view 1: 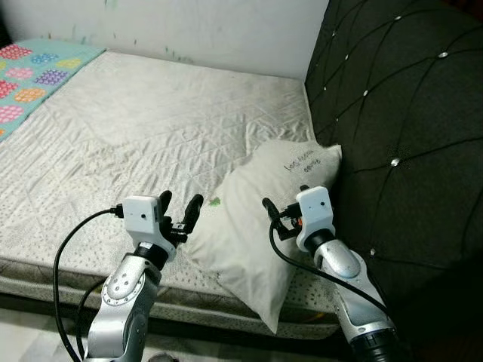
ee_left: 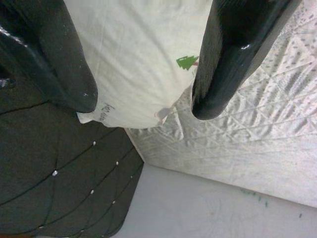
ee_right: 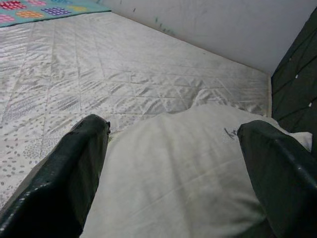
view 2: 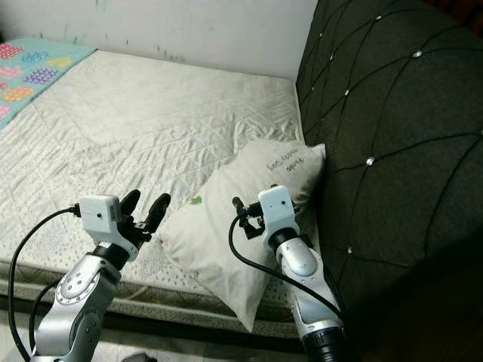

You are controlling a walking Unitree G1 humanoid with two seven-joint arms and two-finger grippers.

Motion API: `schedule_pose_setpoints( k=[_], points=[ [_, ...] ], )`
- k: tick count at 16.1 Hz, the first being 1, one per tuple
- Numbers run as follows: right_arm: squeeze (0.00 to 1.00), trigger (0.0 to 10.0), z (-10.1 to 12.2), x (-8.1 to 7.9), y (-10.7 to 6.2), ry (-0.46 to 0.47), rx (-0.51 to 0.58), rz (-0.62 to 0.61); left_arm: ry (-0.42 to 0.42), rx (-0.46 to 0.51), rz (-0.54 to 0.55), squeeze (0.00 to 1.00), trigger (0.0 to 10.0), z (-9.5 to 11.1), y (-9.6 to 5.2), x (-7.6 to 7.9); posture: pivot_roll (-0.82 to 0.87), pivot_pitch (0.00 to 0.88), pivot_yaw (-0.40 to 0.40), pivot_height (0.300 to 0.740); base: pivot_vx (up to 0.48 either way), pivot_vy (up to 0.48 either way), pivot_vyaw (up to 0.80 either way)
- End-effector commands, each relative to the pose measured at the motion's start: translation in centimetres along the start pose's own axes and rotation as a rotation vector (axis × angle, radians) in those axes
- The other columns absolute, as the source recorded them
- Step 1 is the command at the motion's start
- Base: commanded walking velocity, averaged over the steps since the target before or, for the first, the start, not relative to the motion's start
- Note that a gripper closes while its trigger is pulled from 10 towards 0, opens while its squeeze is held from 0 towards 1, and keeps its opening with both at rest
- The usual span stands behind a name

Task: Clean up the room

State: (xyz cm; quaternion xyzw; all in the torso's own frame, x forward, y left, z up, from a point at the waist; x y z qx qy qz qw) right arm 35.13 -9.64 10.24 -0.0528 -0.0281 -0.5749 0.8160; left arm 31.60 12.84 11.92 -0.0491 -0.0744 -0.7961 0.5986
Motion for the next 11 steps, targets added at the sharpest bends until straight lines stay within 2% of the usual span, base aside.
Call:
schedule_pose_setpoints(
  k=[1, 5, 8, 10, 11],
  points=[
    [0.0, 10.0, 0.2, 0.2, -0.1, -0.005, 0.006, 0.0, 0.006, 0.013, -0.006, 0.0, 10.0, 0.4, 0.2, 0.3, -0.01, 0.065, -0.096, 0.651, 0.0, 0.0, 0.0],
    [0.0, 10.0, 0.3, 0.1, -0.1, -0.006, 0.007, 0.004, 0.007, 0.012, -0.005, 0.0, 10.0, 0.4, 0.2, 0.3, -0.01, 0.067, -0.097, 0.611, 0.0, 0.0, 0.0],
    [0.0, 10.0, 0.3, 0.1, -0.1, -0.004, 0.006, 0.006, 0.009, 0.012, -0.001, 0.0, 10.0, 0.4, 0.2, 0.3, -0.01, 0.067, -0.097, 0.606, 0.0, 0.0, 0.0],
    [0.0, 10.0, 0.5, -1.0, -0.1, -0.071, 0.028, 0.065, -0.001, 0.011, -0.007, 0.0, 10.0, 0.3, 0.2, 0.2, -0.01, 0.064, -0.094, 0.606, 0.0, 0.0, 0.0],
    [0.0, 10.0, 0.5, -1.1, -0.2, -0.074, 0.028, 0.07, -0.004, 0.015, -0.017, 0.0, 10.0, 0.4, 0.2, 0.3, -0.01, 0.062, -0.093, 0.606, 0.0, 0.0, 0.0]
  ],
)
Point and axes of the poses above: a point about 5 cm out from each wrist's last joint towards the gripper, its own y axis pointing out of the wrist towards the gripper, its own z axis along the axis of the wrist's last joint, x = y × z, the point moved 5 cm from there along y, pointing out of the wrist towards the gripper, and after that the axes turned 2 degrees about y, right-handed, at the moved point
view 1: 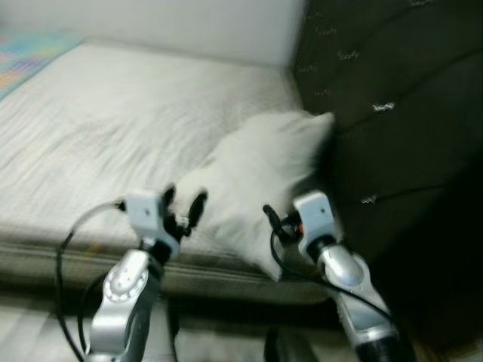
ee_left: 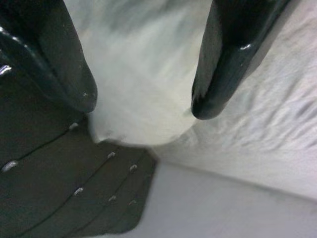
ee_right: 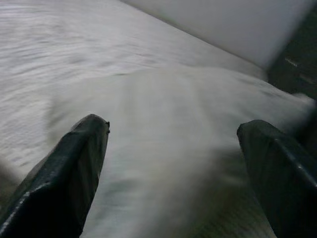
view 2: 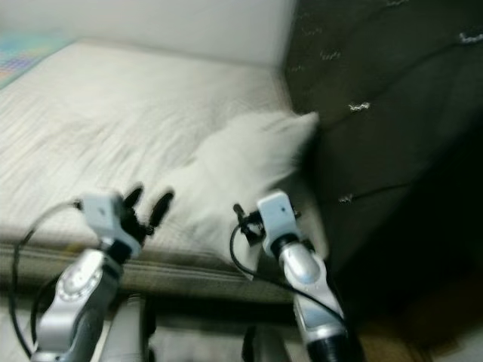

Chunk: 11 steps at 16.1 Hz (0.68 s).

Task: Clean up the room

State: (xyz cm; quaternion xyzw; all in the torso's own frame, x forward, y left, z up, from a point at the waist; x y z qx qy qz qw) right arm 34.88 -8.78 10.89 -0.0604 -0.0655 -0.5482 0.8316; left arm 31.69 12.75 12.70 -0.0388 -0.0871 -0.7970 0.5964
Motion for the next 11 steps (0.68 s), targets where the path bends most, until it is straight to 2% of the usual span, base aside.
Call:
schedule_pose_setpoints(
  k=[1, 11],
  points=[
    [0.0, 10.0, -0.29, -0.29, -0.18, 0.004, -0.008, 0.008, -0.005, -0.015, -0.012, 0.0, 10.0, -0.25, 0.06, 0.12, -0.01, 0.063, -0.093, 0.606, 0.0, 0.0, 0.0],
    [0.0, 10.0, -0.54, -0.86, -0.08, 0.004, -0.012, 0.055, -0.01, -0.002, -0.013, 0.0, 10.0, -0.08, 0.08, 0.14, -0.01, 0.05, -0.103, 0.602, 0.0, 0.0, 0.0]
  ],
)
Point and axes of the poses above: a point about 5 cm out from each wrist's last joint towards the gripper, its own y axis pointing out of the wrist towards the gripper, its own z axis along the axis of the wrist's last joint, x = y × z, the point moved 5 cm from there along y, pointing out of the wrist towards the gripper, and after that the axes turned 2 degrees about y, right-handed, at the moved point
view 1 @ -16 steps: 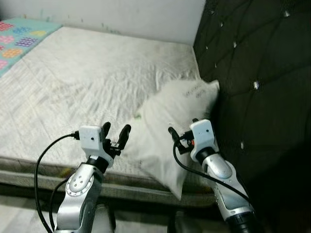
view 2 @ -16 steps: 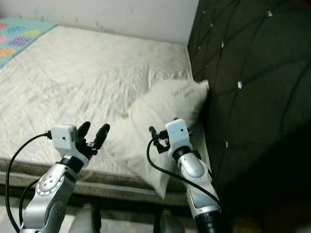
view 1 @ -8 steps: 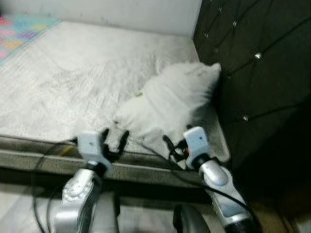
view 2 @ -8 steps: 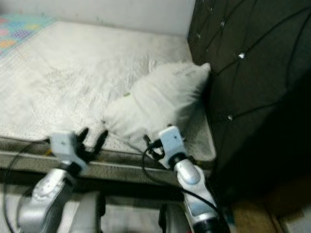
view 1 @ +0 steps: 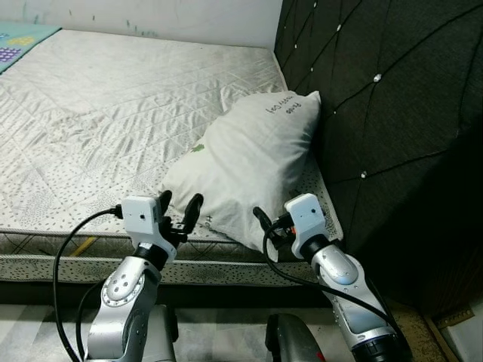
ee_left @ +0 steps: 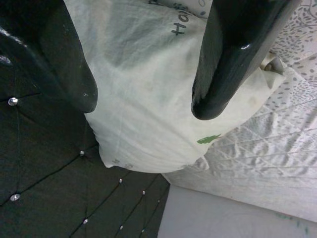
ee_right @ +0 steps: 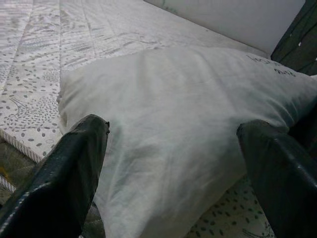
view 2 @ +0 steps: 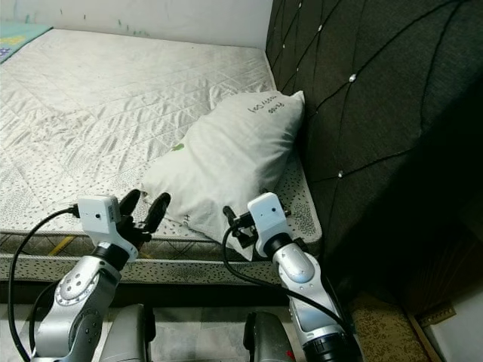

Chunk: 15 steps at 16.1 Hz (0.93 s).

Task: Clean up the room

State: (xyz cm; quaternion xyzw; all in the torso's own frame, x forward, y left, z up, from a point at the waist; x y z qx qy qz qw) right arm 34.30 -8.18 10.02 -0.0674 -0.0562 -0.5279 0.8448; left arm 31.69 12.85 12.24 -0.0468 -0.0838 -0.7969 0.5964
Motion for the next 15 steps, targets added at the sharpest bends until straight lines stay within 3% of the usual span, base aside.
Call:
schedule_pose_setpoints(
  k=[1, 6, 10, 15],
  points=[
    [0.0, 10.0, 0.2, -0.02, 0.22, -0.003, 0.006, 0.009, 0.002, 0.013, -0.015, 0.0, 10.0, 0.43, 0.25, 0.2, -0.01, 0.048, -0.101, 0.588, 0.0, 0.0, 0.0],
    [0.0, 10.0, 0.28, -0.11, 0.3, 0.005, 0.01, 0.014, 0.004, 0.014, -0.015, 0.0, 10.0, 0.46, 0.39, 0.24, -0.01, 0.057, -0.098, 0.523, 0.0, 0.0, 0.0],
    [0.0, 10.0, 0.2, -0.17, 0.32, 0.012, 0.006, 0.019, 0.005, 0.012, -0.011, 0.0, 10.0, 0.38, 0.31, 0.2, -0.01, 0.06, -0.098, 0.523, 0.0, 0.0, 0.0],
    [0.0, 10.0, 0.39, -0.27, 0.3, 0.005, 0.015, 0.032, 0.0, 0.022, -0.024, 0.0, 10.0, 0.54, 0.36, 0.35, -0.01, 0.068, -0.1, 0.523, 0.474, 0.0, 0.0]
  ],
)
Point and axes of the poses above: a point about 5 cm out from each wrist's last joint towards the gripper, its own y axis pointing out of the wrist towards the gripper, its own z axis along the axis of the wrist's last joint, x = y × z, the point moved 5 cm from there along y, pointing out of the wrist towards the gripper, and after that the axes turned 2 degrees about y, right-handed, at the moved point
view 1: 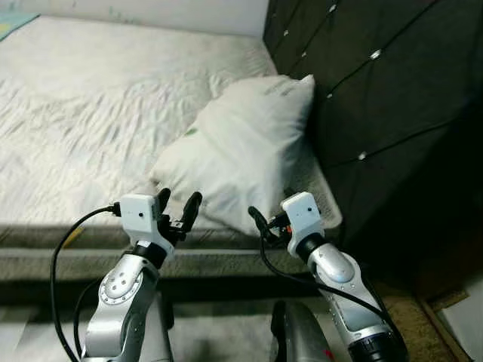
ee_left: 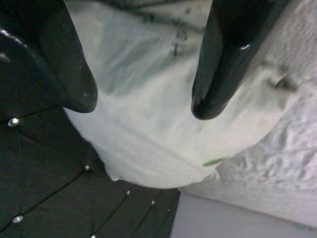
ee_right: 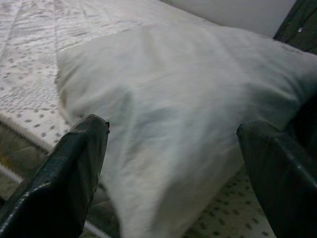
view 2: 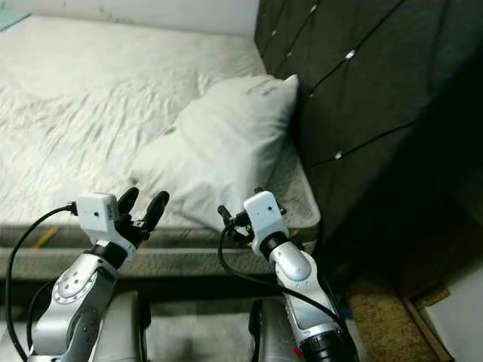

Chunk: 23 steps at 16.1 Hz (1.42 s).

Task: Clean up the room

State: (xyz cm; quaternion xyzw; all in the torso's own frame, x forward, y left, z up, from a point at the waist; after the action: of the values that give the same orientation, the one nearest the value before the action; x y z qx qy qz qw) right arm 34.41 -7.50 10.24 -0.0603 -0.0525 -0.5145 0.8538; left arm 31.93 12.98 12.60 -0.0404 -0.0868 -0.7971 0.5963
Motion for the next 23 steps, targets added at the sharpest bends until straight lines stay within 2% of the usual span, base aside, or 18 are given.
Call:
schedule_pose_setpoints(
  k=[1, 6, 12, 19, 21, 23],
  points=[
    [0.0, 10.0, 0.3, 0.0, -0.1, -0.019, 0.018, 0.018, -0.007, 0.01, -0.022, 0.0, 10.0, 0.2, 0.1, 0.5, -0.01, 0.068, -0.1, 0.523, 0.48, 0.0, 0.0],
    [0.0, 10.0, 0.4, -0.4, -0.2, -0.012, 0.024, 0.039, -0.008, -0.008, -0.008, 0.0, 10.0, -0.2, 0.2, 0.4, -0.01, 0.068, -0.1, 0.48, 0.436, 0.0, 0.0],
    [0.0, 10.0, 0.4, -0.4, -0.2, -0.017, 0.028, 0.045, -0.014, -0.012, -0.006, 0.0, 10.0, -0.3, 0.3, 0.5, -0.02, 0.071, -0.099, 0.48, 0.0, 0.0, 0.0],
    [0.0, 10.0, 0.1, -0.6, -0.1, -0.033, 0.008, 0.06, -0.007, -0.02, 0.002, 0.0, 10.0, -0.5, 0.3, 0.4, -0.01, 0.058, -0.102, 0.48, 0.0, 0.0, 0.74],
    [0.0, 10.0, -0.1, -0.3, 0.2, -0.032, -0.016, 0.053, -0.004, -0.024, 0.0, 0.0, 10.0, -0.5, 0.3, 0.4, -0.01, 0.052, -0.098, 0.48, 0.0, 0.0, 0.0],
    [0.0, 10.0, -0.2, 0.9, 0.6, -0.01, -0.057, 0.01, 0.0, -0.032, -0.003, 0.0, 10.0, -0.6, 0.3, 0.3, -0.01, 0.052, -0.098, 0.48, 0.0, 0.0, 0.0]
  ],
)
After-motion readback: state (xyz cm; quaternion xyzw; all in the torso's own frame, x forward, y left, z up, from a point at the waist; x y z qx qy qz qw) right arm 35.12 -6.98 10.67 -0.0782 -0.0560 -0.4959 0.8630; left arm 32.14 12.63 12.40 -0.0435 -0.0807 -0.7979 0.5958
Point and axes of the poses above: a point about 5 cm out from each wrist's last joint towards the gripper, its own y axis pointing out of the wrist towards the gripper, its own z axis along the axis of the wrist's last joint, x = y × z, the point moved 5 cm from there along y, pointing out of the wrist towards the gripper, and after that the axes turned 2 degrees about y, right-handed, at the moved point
